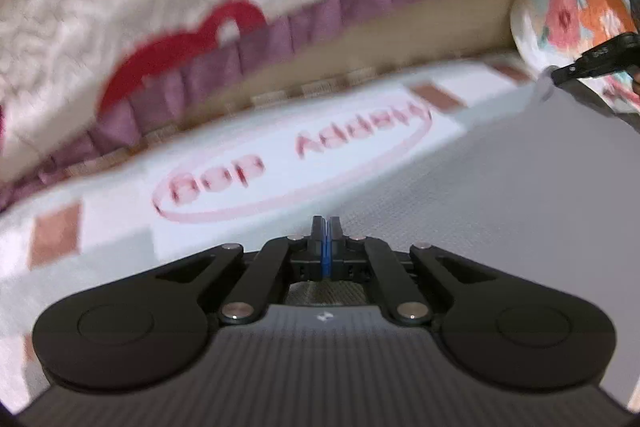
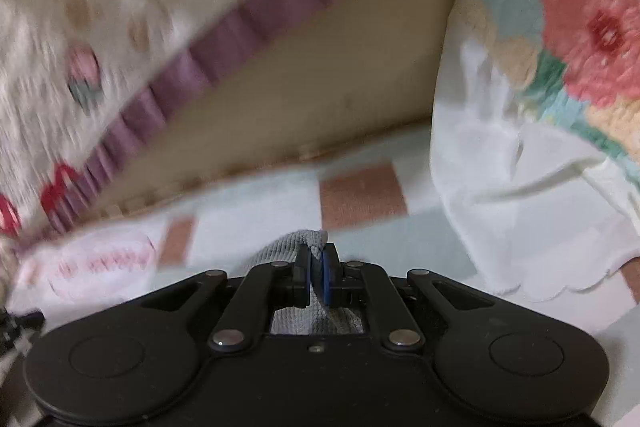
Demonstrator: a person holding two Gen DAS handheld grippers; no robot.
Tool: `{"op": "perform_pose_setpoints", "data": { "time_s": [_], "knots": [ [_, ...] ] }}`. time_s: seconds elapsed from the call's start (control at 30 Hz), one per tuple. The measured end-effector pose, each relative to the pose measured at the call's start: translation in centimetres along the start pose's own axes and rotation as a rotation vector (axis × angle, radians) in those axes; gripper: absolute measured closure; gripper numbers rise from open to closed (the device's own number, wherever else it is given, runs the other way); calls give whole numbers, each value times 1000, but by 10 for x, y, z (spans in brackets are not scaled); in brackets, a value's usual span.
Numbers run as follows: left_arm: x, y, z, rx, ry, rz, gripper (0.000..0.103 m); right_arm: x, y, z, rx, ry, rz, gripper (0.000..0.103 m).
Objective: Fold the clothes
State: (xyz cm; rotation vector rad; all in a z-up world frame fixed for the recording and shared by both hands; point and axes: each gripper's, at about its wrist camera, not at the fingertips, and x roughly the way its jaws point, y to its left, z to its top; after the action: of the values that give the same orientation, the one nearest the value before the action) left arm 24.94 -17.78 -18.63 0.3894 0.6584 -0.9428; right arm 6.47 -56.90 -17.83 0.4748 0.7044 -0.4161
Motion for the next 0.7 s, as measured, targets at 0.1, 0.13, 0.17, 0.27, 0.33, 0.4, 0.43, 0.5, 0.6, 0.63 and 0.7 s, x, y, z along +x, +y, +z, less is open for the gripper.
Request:
{"op": "perform_pose_setpoints", "data": {
  "time_s": [0.1,0.13,0.17,0.27,0.33,0.4,0.43,0.5,0.6,0.63,0.7],
  "knots": [
    [-31,19,-2,-51,-24,0,86,1,15,-2,-68,-32,-170,55],
    [-47,33,-4,-93,-33,6,71,-3,22,-3,-82,-53,-197,55],
    [-60,49,-9,-134,-32,26,63,-8,30,-5,-107,-73,-210,55],
    [-91,97,-31,-265,3,118,57,-23,65,-12,-246,-114,-169,56],
    [-103,129,-55,-385,25,167,58,-29,90,-18,-344,-131,-140,56],
    [-110,156,-70,-516,8,138,59,-29,113,-23,-397,-112,-74,55],
    [-109,164,-76,-554,17,112,59,-28,124,-25,-413,-94,-31,55],
    [-107,166,-81,-525,45,92,57,-21,148,-32,-440,-54,41,55],
    [-101,159,-80,-484,66,100,55,-12,180,-46,-473,-18,105,55],
    [-98,157,-79,-482,62,87,52,-9,190,-50,-481,-9,118,55],
    [-91,152,-76,-469,54,79,55,-3,201,-58,-480,11,138,54]
  ]
}}
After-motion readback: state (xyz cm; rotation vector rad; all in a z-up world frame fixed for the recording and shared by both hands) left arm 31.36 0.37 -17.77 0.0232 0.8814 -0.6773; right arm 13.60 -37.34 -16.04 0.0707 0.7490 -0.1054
